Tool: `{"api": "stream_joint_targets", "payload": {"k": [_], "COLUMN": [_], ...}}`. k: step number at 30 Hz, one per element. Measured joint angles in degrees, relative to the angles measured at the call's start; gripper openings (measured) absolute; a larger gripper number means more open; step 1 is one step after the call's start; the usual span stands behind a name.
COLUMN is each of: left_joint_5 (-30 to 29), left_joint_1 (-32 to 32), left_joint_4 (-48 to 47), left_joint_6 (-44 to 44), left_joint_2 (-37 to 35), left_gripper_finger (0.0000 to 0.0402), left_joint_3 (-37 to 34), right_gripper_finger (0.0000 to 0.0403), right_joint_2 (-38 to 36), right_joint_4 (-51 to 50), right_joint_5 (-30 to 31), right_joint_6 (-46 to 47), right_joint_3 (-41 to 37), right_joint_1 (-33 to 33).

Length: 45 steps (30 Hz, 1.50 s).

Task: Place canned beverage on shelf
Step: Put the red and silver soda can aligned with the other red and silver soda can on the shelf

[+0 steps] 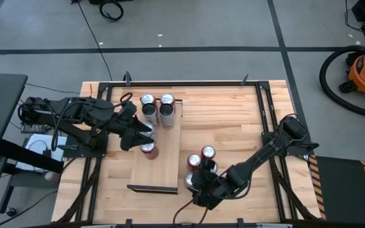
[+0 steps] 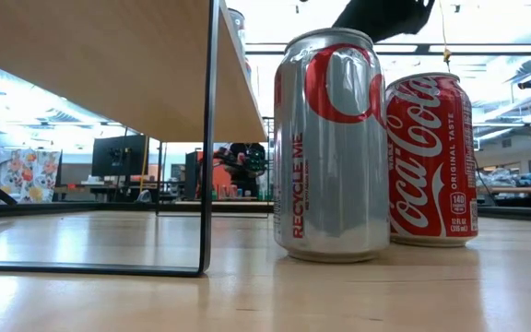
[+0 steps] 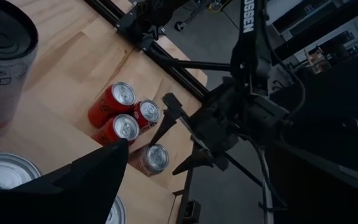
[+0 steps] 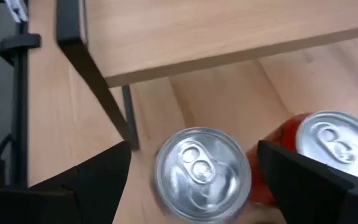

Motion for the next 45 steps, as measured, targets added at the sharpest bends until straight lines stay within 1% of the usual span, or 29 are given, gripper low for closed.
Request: {"api": "stream_joint_targets", "payload": {"k": [6, 9, 13, 18, 22, 25, 31, 35, 38, 42, 45], "left_joint_5": [0.4, 0.4, 0.4, 0.4, 0.4, 0.4, 0.3, 0.3, 0.3, 0.3, 0.3], "left_joint_1": [0.0, 0.0, 0.0, 0.0, 0.0, 0.0, 0.0, 0.0, 0.0, 0.0, 0.0], "left_joint_4": [-0.4, -0.4, -0.4, -0.4, -0.4, -0.4, -0.4, -0.4, -0.4, -0.4, -0.4], "left_joint_6": [0.0, 0.0, -0.2, 0.0, 0.0, 0.0, 0.0, -1.2, -1.6, -1.7, -1.3], "left_joint_2": [0.0, 0.0, 0.0, 0.0, 0.0, 0.0, 0.0, 0.0, 0.0, 0.0, 0.0], "left_gripper_finger": [0.0389, 0.0389, 0.0389, 0.0389, 0.0389, 0.0389, 0.0389, 0.0389, 0.0389, 0.0389, 0.0389], "left_joint_3": [0.0, 0.0, 0.0, 0.0, 0.0, 0.0, 0.0, 0.0, 0.0, 0.0, 0.0], "right_gripper_finger": [0.0371, 0.0378, 0.0375, 0.0346, 0.0323, 0.0319, 0.0333, 0.034, 0.0355, 0.0387, 0.0396], "right_joint_2": [0.0, 0.0, 0.0, 0.0, -0.3, -0.6, -0.6, -1.0, -1.1, -2.0, -2.0], "right_joint_4": [3.1, 2.7, 3.1, 3.1, 3.8, 3.8, 3.5, 2.6, 1.5, 0.4, -1.2], "right_joint_5": [-1.0, -1.8, -4.7, -10.3, -18.1, -23.2, -31.0, -34.2, -37.4, -37.8, -35.6], "right_joint_6": [-1.6, -2.0, -4.8, -15.7, -25.3, -31.6, -41.9, -44.2, -44.4, -43.8, -41.5], "right_joint_3": [-2.7, -3.7, -4.5, -4.8, -4.7, -4.6, -4.1, -4.2, -4.5, -4.0, -2.5], "right_joint_1": [-0.2, -0.6, -1.7, -2.9, -4.8, -6.3, -9.3, -11.0, -11.9, -12.5, -12.4]}}
